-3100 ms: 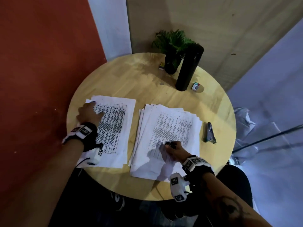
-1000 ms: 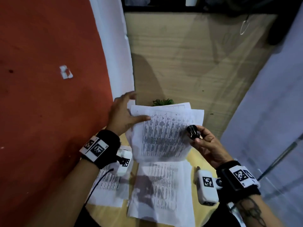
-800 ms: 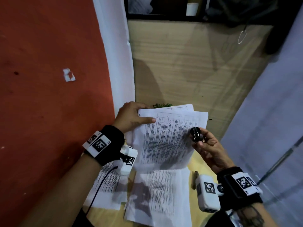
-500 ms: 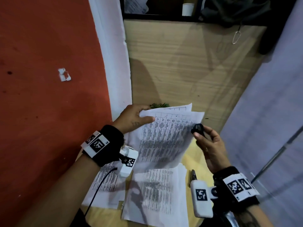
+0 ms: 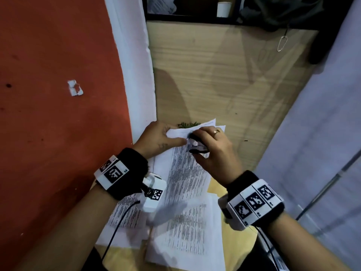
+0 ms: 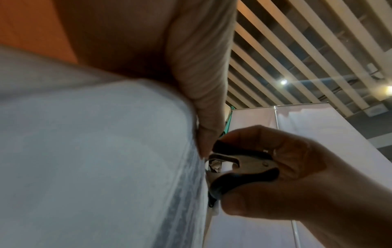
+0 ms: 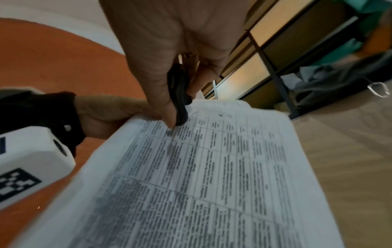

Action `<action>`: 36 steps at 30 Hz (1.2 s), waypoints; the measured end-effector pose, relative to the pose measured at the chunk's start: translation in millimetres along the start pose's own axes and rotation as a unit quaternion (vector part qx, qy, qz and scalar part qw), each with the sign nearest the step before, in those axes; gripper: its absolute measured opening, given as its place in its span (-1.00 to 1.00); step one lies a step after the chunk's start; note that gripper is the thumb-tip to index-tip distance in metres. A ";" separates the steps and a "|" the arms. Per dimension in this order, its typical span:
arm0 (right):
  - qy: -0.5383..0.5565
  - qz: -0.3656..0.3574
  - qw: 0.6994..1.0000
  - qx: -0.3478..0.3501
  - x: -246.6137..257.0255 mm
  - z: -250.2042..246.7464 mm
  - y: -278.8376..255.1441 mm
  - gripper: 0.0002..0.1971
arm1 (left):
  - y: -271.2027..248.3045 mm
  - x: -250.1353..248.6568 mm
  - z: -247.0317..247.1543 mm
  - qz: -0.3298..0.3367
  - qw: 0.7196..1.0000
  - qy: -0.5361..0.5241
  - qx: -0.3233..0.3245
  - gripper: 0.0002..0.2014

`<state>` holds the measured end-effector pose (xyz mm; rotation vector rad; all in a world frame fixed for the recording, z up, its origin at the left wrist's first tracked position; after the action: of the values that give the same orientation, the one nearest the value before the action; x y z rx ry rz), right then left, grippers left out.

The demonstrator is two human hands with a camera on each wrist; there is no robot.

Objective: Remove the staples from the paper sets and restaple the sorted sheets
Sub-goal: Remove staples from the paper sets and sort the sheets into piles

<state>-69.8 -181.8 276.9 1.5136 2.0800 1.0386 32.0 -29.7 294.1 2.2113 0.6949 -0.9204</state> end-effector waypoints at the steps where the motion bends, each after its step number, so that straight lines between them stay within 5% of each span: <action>1: -0.015 -0.016 1.000 0.002 1.0 -0.9 1.9 -0.61 | -0.1 -0.4 -0.7 0.000 1.000 0.002 -0.001 -0.94; 6: -0.046 -0.075 0.996 0.013 13.1 -8.1 8.7 -0.67 | -2.9 -4.0 -1.4 0.010 1.000 -0.009 0.018 -0.82; 17: -0.064 -0.088 0.992 0.062 22.2 -17.7 12.0 -0.64 | -4.6 -7.5 1.2 0.017 0.999 -0.018 0.020 -0.53; 36: -0.067 -0.141 0.984 0.087 18.1 -24.6 18.5 -0.61 | -12.2 -22.2 -2.5 0.018 0.994 -0.085 0.061 -0.93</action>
<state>-80.5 -170.7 309.2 1.2745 2.2519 0.6482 11.2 -24.7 308.1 2.2106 0.5303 -1.1428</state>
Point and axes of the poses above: each hand's wrist, its own y-axis towards the middle knuckle, its own z-axis out of the palm, x = y × z, the point moved 1 cm from there along y, towards the middle knuckle, and after that the axes turned 5 degrees about x, right-handed, at the moved point
